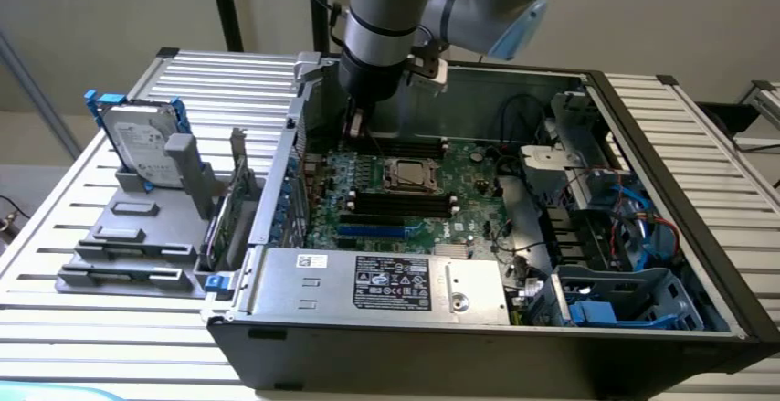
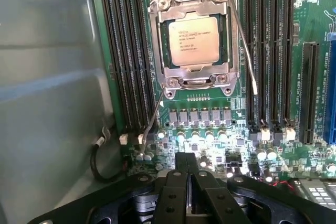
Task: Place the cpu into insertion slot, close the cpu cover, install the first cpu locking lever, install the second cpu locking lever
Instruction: 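Install the first cpu locking lever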
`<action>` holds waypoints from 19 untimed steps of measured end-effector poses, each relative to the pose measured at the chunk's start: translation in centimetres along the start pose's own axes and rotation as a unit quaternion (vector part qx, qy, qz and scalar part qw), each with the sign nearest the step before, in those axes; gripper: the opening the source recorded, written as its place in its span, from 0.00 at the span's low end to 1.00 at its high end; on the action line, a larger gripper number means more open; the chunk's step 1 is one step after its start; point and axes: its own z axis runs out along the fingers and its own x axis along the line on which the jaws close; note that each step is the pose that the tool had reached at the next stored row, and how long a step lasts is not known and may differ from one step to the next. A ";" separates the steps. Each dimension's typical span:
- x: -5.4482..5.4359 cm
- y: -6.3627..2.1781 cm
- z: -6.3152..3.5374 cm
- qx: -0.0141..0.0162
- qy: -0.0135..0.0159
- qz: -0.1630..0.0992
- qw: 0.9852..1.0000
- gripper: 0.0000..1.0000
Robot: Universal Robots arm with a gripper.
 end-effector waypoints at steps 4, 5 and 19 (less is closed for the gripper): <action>0.0 0.00 0.00 -0.005 0.006 0.029 1.000 0.11; 0.0 0.00 0.01 -0.006 0.007 0.036 0.999 0.11; 0.0 -0.23 -0.05 -0.014 0.044 0.113 0.993 0.11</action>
